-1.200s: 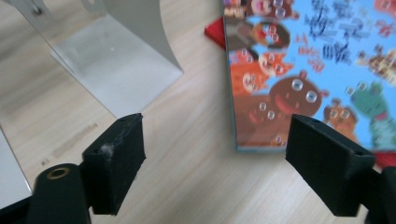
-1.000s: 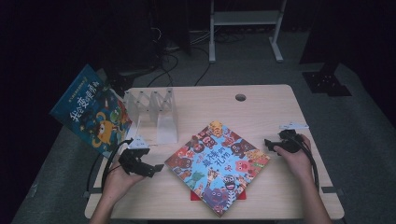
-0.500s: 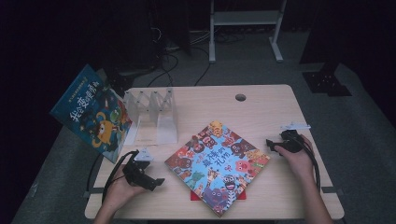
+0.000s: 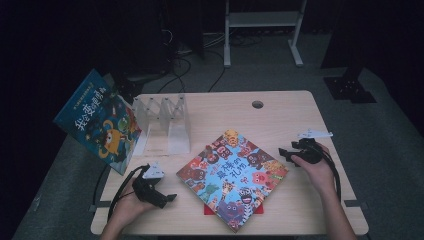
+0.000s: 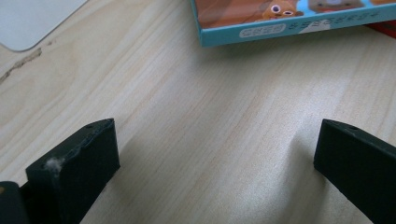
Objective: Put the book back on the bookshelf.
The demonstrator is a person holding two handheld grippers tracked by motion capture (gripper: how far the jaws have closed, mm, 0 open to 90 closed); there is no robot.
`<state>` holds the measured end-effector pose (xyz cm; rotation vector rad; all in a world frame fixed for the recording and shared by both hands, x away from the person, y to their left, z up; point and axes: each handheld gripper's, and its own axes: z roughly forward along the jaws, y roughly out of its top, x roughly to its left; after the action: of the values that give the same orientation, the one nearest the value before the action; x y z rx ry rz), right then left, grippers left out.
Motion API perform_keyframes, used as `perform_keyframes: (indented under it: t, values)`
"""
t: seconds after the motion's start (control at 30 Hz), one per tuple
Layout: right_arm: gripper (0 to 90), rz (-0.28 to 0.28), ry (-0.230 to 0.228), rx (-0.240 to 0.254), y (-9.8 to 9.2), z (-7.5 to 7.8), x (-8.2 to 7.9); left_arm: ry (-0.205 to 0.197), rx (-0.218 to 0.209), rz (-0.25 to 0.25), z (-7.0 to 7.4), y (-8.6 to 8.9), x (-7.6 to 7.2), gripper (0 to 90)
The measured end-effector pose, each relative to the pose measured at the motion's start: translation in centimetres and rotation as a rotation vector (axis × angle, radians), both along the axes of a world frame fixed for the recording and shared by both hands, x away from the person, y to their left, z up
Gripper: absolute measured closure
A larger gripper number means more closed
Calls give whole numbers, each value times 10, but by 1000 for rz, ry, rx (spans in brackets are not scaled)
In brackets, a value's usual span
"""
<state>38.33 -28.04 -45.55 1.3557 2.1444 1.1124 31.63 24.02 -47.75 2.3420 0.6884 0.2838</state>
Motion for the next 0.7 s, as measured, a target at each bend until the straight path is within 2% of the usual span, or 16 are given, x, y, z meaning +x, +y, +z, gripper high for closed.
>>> perform_keyframes:
  t: [0.03, 0.07, 0.1, 0.2, 0.23, 0.27, 0.3, 0.5, 0.7]
  values:
    - [336, 25, -8, 12, 6, 4, -1, -6, -8, -9, -1, 1, 0, 0]
    - [336, 25, -8, 12, 6, 4, -1, -6, -8, -9, -1, 1, 0, 0]
    - [338, 60, -11, 27, 14, 7, -2, -15, -25, -19, -2, 3, 0, 0]
    - [343, 86, -6, 30, 21, 8, -2, -28, -42, -25, -4, 4, 0, 0]
    - [348, 117, 5, 38, 28, 8, -1, -35, -55, -24, -5, 4, 0, 0]
    - [348, 117, 5, 38, 28, 8, -1, -35, -55, -24, -5, 4, 0, 0]
    - [355, 146, 19, 54, 36, 7, 1, -35, -55, -24, -5, 4, 0, 0]
    - [354, 203, 26, 60, 57, 8, 8, -34, -56, -30, -5, 5, 0, 0]
    - [365, 227, 66, 50, 71, 1, 19, -33, -54, -32, -5, 5, 1, 0]
